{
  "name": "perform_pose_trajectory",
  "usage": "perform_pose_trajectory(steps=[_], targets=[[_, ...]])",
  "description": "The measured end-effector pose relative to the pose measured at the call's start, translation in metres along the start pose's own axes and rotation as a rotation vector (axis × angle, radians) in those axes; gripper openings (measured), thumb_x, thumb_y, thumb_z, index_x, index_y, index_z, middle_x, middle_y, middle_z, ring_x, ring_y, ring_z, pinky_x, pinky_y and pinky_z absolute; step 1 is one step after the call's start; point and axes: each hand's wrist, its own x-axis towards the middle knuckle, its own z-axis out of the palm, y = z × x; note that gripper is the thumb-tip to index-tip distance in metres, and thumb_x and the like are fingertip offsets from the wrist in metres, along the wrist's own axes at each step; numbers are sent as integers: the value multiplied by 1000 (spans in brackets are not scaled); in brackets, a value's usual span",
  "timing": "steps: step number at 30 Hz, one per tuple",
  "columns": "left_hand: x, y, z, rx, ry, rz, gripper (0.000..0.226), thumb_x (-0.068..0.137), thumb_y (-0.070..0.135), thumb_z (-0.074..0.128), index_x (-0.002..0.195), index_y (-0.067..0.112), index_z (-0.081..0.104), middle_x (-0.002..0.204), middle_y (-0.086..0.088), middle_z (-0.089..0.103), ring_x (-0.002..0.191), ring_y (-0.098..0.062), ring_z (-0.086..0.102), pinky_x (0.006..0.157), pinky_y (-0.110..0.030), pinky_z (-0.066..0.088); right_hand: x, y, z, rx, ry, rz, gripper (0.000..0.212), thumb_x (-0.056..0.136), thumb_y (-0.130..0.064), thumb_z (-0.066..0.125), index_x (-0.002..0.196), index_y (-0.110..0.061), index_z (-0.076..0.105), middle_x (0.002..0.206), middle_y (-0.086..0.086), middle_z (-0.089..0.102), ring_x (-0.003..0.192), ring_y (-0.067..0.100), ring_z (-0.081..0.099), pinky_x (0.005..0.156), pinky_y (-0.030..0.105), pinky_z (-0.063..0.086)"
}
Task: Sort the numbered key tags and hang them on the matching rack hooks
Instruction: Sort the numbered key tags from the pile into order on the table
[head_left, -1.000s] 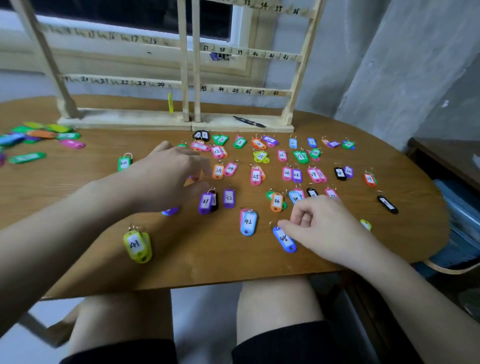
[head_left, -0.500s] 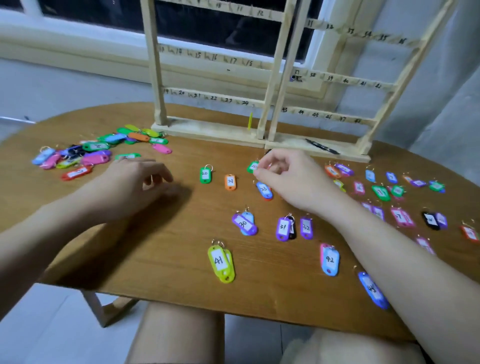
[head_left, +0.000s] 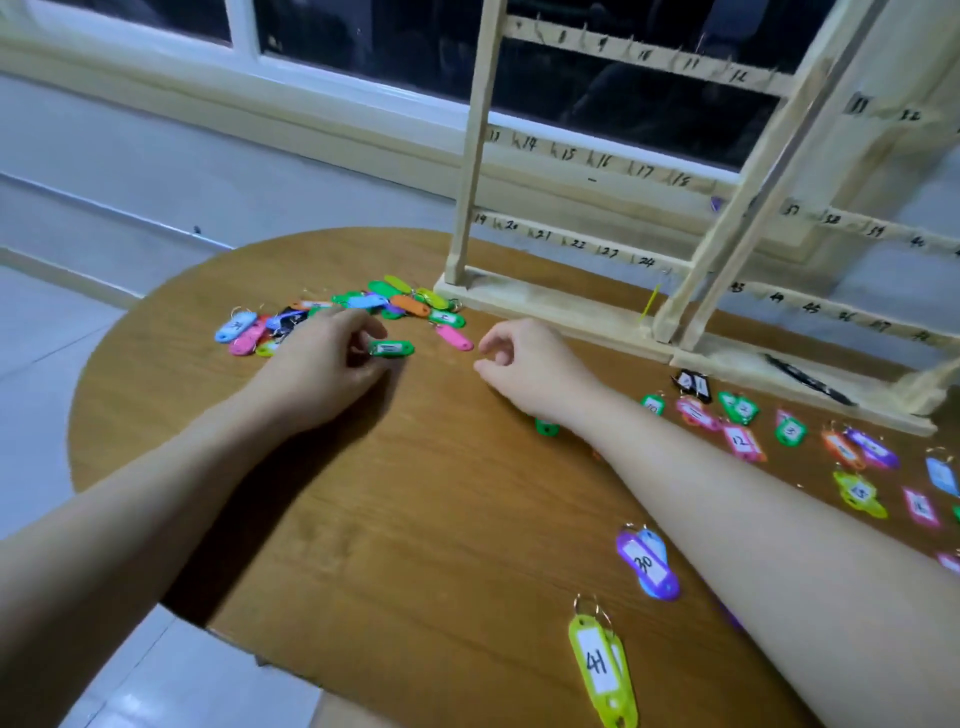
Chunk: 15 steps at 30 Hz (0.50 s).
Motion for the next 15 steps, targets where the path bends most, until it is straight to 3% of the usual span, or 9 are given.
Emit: perform_pose_trajectory(steps=[2, 5, 8, 11, 13, 15], targets=[[10, -2, 5, 82, 5, 12, 32, 87, 32, 75, 114, 17, 70, 107, -9, 61, 100, -29, 58, 89, -39, 46, 16, -3, 10, -74, 19, 2, 28, 94, -37, 65, 116, -19, 69, 93, -3, 60, 84, 16, 55, 68, 31, 43], [18, -6, 9, 163, 27, 5, 33, 88, 43, 71, 113, 22, 72, 109, -10, 60, 107, -34, 54, 93, -45, 41, 31, -11, 17, -224, 30, -24, 36, 95, -48, 64, 109, -16, 70, 101, 2, 64, 91, 23, 61, 78, 40, 55], [18, -10, 9, 189, 40, -25, 27, 92, 49, 65, 111, 31, 73, 109, -4, 59, 110, -29, 49, 91, -43, 33, 41, -18, 16, -305, 30, -54, 32, 98, -43, 61, 102, -13, 71, 101, 7, 64, 91, 29, 62, 78, 39, 54], [18, -11, 8, 149, 24, -30, 18, 93, 45, 64, 105, 35, 75, 98, 7, 57, 108, -24, 50, 85, -39, 27, 44, -22, 12, -414, 10, -84, 25, 103, -27, 54, 84, -12, 60, 86, 5, 55, 87, 31, 61, 65, 35, 43], [19, -10, 7, 99, 25, -32, 11, 92, 40, 68, 99, 36, 75, 92, 12, 55, 105, -21, 52, 84, -37, 23, 44, -22, 11, -368, 13, -78, 29, 104, -25, 52, 79, -11, 58, 81, 5, 53, 80, 29, 59, 59, 33, 38], [19, -12, 7, 55, 31, -33, 2, 91, 37, 71, 91, 38, 72, 89, 17, 57, 101, -17, 54, 86, -36, 23, 43, -20, 11, -133, -7, -20, 31, 101, -29, 58, 81, -9, 70, 83, 7, 63, 74, 22, 60, 61, 32, 42]])
